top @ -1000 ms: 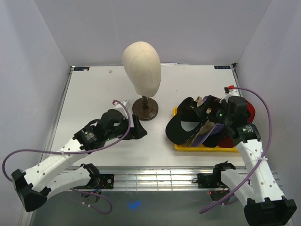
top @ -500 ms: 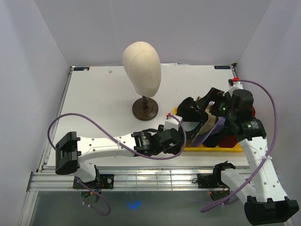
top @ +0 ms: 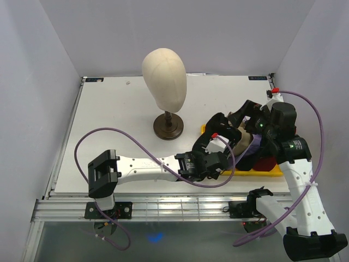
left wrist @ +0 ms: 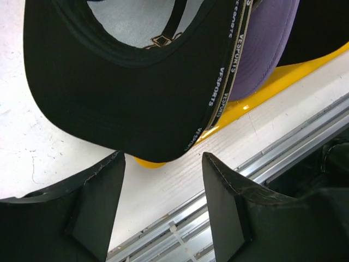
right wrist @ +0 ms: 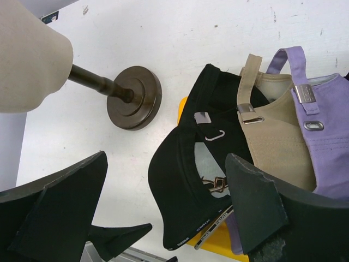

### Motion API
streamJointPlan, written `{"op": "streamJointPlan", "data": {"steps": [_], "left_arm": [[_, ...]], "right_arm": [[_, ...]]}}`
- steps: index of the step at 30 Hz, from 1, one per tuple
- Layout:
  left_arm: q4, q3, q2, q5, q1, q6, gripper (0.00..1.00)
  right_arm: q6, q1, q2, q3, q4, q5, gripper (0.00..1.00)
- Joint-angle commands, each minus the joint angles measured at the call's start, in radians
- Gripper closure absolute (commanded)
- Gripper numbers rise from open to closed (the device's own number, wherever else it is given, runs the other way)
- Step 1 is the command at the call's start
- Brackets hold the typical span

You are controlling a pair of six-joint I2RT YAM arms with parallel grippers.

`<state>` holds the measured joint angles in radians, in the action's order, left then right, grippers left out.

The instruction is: Stack the hats

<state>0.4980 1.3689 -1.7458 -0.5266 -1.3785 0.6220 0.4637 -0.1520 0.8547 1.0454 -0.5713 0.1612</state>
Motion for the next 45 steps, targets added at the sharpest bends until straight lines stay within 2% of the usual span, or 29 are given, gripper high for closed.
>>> {"op": "streamJointPlan", "data": {"steps": [1,9,20,23,27,28,35,45], "left_arm": [[0.020,0.064,-0.015,-0.071,-0.007,-0.044,0.32],[0.057,0.142,-0.107,-0.136,-0.008,-0.067,0.34],[0.080,0.174,-0.142,-0.211,-0.011,-0.080,0.53],[0.079,0.186,-0.136,-0.193,-0.011,-0.100,0.65],[0.079,0.194,-0.086,-0.158,-0.008,-0.104,0.98],[0.077,0.196,-0.074,-0.126,-0.005,-0.102,1.00],[0.013,0.148,0.097,0.086,0.065,-0.041,1.00],[-0.093,0.045,0.362,0.315,0.258,0.110,1.00]], "right_arm": [[-0.003,-0.004,-0.008,0.044,0.010,0.012,0.06],[-0.003,-0.004,-0.009,0.054,0.004,0.021,0.06],[-0.005,-0.004,-0.017,0.059,-0.001,0.015,0.05],[-0.005,-0.004,-0.017,0.062,-0.004,0.015,0.05],[-0.004,-0.004,-0.020,0.074,-0.007,0.014,0.05],[0.000,-0.004,-0.020,0.074,-0.007,0.015,0.05],[0.024,-0.004,-0.013,0.117,-0.010,0.035,0.04],[0.095,-0.004,0.032,0.243,0.014,0.093,0.04]]}}
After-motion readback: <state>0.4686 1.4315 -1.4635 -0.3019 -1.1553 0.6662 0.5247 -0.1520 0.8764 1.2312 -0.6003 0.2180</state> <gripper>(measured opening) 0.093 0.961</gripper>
